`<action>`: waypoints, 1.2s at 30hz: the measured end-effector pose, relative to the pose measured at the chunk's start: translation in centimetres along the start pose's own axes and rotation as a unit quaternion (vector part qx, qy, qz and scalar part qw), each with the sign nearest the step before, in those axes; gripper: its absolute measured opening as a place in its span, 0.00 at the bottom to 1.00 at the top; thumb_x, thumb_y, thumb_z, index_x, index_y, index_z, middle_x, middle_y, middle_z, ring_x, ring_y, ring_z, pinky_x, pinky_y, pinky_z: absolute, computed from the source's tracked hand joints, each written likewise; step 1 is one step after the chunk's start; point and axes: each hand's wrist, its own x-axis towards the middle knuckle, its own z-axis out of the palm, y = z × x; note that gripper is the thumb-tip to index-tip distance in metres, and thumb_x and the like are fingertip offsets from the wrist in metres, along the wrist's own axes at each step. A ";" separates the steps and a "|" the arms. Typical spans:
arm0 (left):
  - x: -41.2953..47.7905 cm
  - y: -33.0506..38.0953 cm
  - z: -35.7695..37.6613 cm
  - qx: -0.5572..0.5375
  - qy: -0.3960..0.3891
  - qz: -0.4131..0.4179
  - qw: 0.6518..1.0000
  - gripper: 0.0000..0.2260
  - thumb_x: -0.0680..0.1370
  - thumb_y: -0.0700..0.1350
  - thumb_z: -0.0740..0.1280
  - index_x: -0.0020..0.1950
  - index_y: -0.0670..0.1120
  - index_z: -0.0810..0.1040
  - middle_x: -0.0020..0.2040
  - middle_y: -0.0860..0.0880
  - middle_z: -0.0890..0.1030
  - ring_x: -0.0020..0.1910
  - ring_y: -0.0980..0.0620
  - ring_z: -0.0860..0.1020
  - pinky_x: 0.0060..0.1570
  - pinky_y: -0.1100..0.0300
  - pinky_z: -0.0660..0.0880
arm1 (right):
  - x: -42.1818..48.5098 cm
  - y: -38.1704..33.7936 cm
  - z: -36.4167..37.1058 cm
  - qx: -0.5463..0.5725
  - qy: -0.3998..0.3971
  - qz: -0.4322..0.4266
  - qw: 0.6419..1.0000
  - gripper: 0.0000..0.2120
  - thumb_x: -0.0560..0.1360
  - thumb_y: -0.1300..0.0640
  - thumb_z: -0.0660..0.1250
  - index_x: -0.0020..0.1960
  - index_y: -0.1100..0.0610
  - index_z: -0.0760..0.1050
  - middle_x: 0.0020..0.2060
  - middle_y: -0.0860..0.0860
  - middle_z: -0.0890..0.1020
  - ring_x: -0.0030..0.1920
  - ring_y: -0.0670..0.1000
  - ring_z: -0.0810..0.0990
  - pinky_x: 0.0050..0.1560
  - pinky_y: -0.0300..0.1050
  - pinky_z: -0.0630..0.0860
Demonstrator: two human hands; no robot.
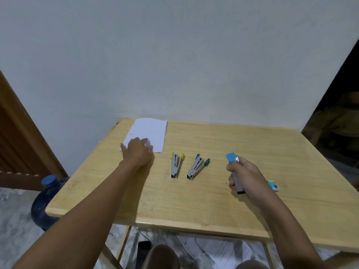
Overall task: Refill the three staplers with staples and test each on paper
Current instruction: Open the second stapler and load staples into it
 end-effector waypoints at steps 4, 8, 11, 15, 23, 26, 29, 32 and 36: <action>-4.2 3.7 0.8 -0.146 0.084 0.041 0.985 0.23 0.80 0.57 0.58 0.72 0.49 0.70 0.75 0.46 0.68 0.75 0.48 0.61 0.75 0.48 0.54 | 1.5 -1.1 -0.4 -0.108 -0.012 -0.036 0.993 0.02 0.78 0.59 0.63 0.48 0.54 0.74 0.33 0.51 0.77 0.33 0.52 0.71 0.35 0.45 0.71; -10.0 8.0 2.0 -0.199 0.049 0.145 0.968 0.29 0.74 0.65 0.63 0.72 0.54 0.70 0.74 0.51 0.66 0.75 0.53 0.60 0.74 0.51 0.58 | 7.3 -1.6 -0.4 -0.311 0.025 -0.075 0.947 0.08 0.75 0.57 0.65 0.42 0.60 0.69 0.33 0.52 0.73 0.31 0.51 0.68 0.31 0.42 0.62; -10.8 8.4 2.1 -0.166 0.025 0.153 0.974 0.26 0.73 0.66 0.64 0.67 0.54 0.76 0.70 0.52 0.71 0.73 0.54 0.60 0.71 0.56 0.57 | 11.1 -1.4 0.6 -0.413 0.035 -0.052 0.908 0.11 0.77 0.55 0.66 0.40 0.59 0.68 0.32 0.48 0.67 0.28 0.50 0.65 0.29 0.42 0.59; -10.1 8.1 2.6 -0.158 0.001 0.143 0.977 0.24 0.73 0.69 0.60 0.61 0.59 0.80 0.72 0.52 0.69 0.76 0.52 0.56 0.74 0.52 0.57 | 14.3 -0.7 1.9 -0.454 0.073 -0.049 0.887 0.15 0.78 0.53 0.64 0.36 0.57 0.67 0.35 0.51 0.74 0.30 0.49 0.70 0.28 0.42 0.63; -10.2 8.2 2.5 -0.151 -0.018 0.137 0.979 0.26 0.72 0.69 0.57 0.63 0.61 0.79 0.76 0.52 0.65 0.78 0.52 0.51 0.74 0.50 0.57 | 17.3 -0.8 2.7 -0.471 0.152 -0.018 0.869 0.16 0.77 0.42 0.63 0.45 0.55 0.71 0.42 0.51 0.80 0.41 0.55 0.75 0.41 0.45 0.68; -10.2 8.3 2.3 -0.155 -0.025 0.138 0.978 0.24 0.73 0.69 0.58 0.63 0.62 0.79 0.77 0.52 0.64 0.78 0.53 0.50 0.74 0.49 0.57 | 18.1 -0.8 2.3 -0.408 0.164 -0.002 0.898 0.23 0.75 0.39 0.64 0.54 0.59 0.72 0.49 0.53 0.81 0.43 0.55 0.76 0.41 0.46 0.68; -10.1 8.4 2.2 -0.168 -0.026 0.140 0.976 0.20 0.74 0.67 0.60 0.61 0.64 0.80 0.77 0.53 0.64 0.78 0.53 0.50 0.74 0.50 0.56 | 17.6 -0.9 1.3 -0.355 0.122 -0.005 0.927 0.25 0.74 0.44 0.67 0.62 0.60 0.67 0.50 0.53 0.77 0.47 0.54 0.76 0.41 0.46 0.69; -10.0 8.5 2.1 -0.167 -0.030 0.142 0.975 0.19 0.74 0.67 0.60 0.61 0.64 0.80 0.77 0.53 0.64 0.78 0.54 0.49 0.74 0.50 0.56 | 16.8 -0.3 0.3 -0.324 0.080 -0.014 0.942 0.19 0.74 0.53 0.68 0.62 0.54 0.69 0.51 0.52 0.79 0.44 0.51 0.77 0.35 0.43 0.69; -10.0 8.6 2.0 -0.171 -0.037 0.139 0.975 0.19 0.74 0.66 0.61 0.61 0.63 0.80 0.76 0.53 0.65 0.78 0.54 0.50 0.74 0.48 0.57 | 16.4 0.6 0.4 -0.303 0.090 -0.047 0.947 0.12 0.75 0.57 0.68 0.58 0.55 0.77 0.54 0.52 0.82 0.46 0.50 0.78 0.40 0.41 0.71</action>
